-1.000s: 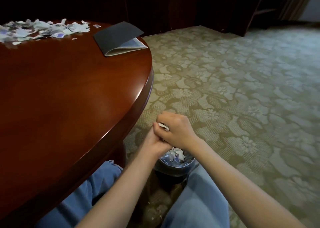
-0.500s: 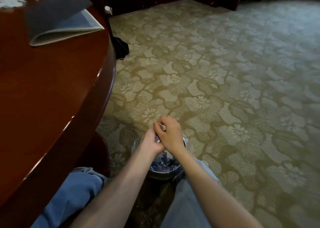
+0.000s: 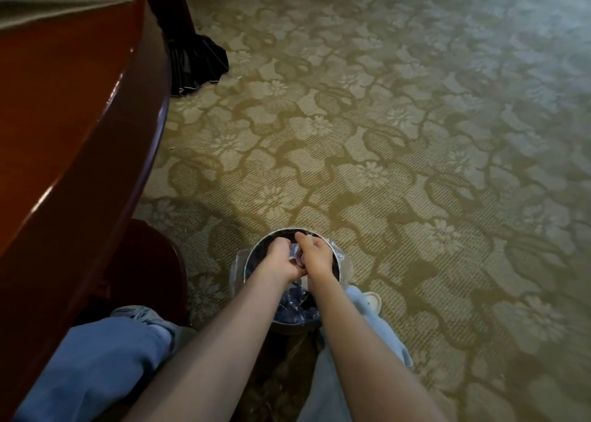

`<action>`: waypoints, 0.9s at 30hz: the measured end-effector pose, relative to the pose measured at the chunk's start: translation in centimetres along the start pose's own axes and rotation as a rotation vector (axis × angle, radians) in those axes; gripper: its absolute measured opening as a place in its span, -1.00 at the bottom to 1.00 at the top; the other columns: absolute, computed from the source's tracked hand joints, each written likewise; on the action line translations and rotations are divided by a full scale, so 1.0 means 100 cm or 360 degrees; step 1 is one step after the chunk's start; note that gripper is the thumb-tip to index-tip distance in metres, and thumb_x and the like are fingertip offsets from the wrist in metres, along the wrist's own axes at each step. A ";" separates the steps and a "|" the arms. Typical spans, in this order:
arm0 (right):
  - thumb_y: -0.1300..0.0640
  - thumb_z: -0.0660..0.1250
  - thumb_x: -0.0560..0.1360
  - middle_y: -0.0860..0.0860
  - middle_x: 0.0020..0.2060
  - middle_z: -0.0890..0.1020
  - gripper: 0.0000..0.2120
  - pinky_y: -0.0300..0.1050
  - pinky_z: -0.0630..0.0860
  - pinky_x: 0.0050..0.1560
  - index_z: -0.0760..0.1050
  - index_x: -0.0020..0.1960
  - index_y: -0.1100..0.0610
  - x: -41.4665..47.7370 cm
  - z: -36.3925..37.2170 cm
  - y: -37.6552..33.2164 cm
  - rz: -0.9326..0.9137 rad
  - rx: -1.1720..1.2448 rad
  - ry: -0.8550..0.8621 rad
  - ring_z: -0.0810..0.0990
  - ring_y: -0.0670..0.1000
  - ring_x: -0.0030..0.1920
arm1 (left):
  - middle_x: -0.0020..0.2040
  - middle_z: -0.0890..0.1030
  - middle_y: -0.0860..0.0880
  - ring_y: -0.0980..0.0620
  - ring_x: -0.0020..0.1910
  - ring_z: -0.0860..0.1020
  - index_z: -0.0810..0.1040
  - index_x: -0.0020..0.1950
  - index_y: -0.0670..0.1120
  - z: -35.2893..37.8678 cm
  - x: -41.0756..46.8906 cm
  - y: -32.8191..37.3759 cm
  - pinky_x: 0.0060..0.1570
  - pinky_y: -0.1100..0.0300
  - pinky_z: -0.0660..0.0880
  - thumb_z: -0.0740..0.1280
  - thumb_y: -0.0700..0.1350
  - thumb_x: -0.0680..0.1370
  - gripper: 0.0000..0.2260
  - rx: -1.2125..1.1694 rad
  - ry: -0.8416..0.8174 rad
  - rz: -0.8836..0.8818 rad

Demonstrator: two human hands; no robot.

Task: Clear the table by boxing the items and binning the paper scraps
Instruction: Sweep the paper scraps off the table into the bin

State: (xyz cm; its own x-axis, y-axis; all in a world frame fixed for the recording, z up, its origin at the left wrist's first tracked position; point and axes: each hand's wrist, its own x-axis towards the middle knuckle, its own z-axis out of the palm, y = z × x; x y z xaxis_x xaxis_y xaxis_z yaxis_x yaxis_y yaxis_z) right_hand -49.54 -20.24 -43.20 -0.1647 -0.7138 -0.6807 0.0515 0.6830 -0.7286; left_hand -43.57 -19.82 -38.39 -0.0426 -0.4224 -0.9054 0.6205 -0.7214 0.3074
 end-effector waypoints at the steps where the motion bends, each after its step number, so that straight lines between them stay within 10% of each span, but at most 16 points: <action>1: 0.07 0.36 0.47 0.02 -0.37 0.47 -0.78 -0.11 0.38 -0.28 0.40 -0.27 0.11 0.002 -0.001 0.002 0.0091 0.0091 -0.0025 0.42 0.00 -0.35 | 0.02 0.52 -0.19 -0.10 0.08 0.49 0.47 -0.03 -0.32 -0.002 0.003 0.001 0.19 0.02 0.36 -0.05 -0.20 0.65 -0.66 0.0015 0.0017 -0.0001; 6: 0.10 0.41 0.44 0.11 -0.18 0.57 -0.70 -0.11 0.49 -0.32 0.46 0.08 0.23 0.010 -0.014 0.014 0.0393 0.0277 -0.0083 0.55 0.06 -0.27 | 0.28 0.39 -0.24 -0.24 0.10 0.47 0.27 0.42 -0.25 -0.013 0.010 0.004 -0.07 -0.06 0.38 -0.03 -0.12 0.66 -0.62 0.0072 0.0144 -0.0018; 13: 0.11 0.40 0.43 0.14 -0.09 0.58 -0.65 0.09 0.53 0.10 0.49 0.14 0.27 0.008 -0.019 0.016 0.0511 0.0132 -0.0057 0.57 0.18 -0.02 | 0.47 0.19 -0.29 -0.26 0.44 0.22 0.21 0.47 -0.25 -0.022 0.002 0.008 0.39 -0.10 0.18 -0.04 -0.13 0.66 -0.60 0.0175 0.0170 -0.0037; 16: 0.10 0.35 0.49 0.07 -0.23 0.43 -0.71 -0.10 0.45 -0.24 0.43 0.13 0.22 -0.002 -0.024 0.006 0.0510 0.0098 -0.0029 0.40 0.05 -0.28 | 0.49 0.16 -0.28 -0.25 0.48 0.14 0.16 0.50 -0.22 -0.020 -0.005 0.014 0.42 -0.11 0.11 -0.03 -0.12 0.66 -0.59 0.0306 0.0192 0.0058; 27: 0.10 0.24 0.54 0.05 -0.29 0.34 -0.63 -0.19 0.34 -0.50 0.39 0.30 0.24 -0.043 -0.037 -0.077 0.0132 0.0062 0.0010 0.28 -0.02 -0.37 | 0.51 0.14 -0.23 -0.15 0.51 0.09 0.23 0.49 -0.16 0.029 -0.089 0.048 0.46 -0.04 0.04 -0.06 -0.16 0.64 -0.59 0.0548 -0.0112 0.0479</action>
State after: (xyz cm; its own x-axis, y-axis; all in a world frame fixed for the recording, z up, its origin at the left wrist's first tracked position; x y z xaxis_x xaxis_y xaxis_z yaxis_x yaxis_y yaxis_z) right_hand -52.93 -21.84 -34.44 -0.1647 -0.6538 -0.7385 0.1032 0.7332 -0.6721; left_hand -42.50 -21.16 -27.98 0.0392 -0.6686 -0.7426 0.3177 -0.6962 0.6437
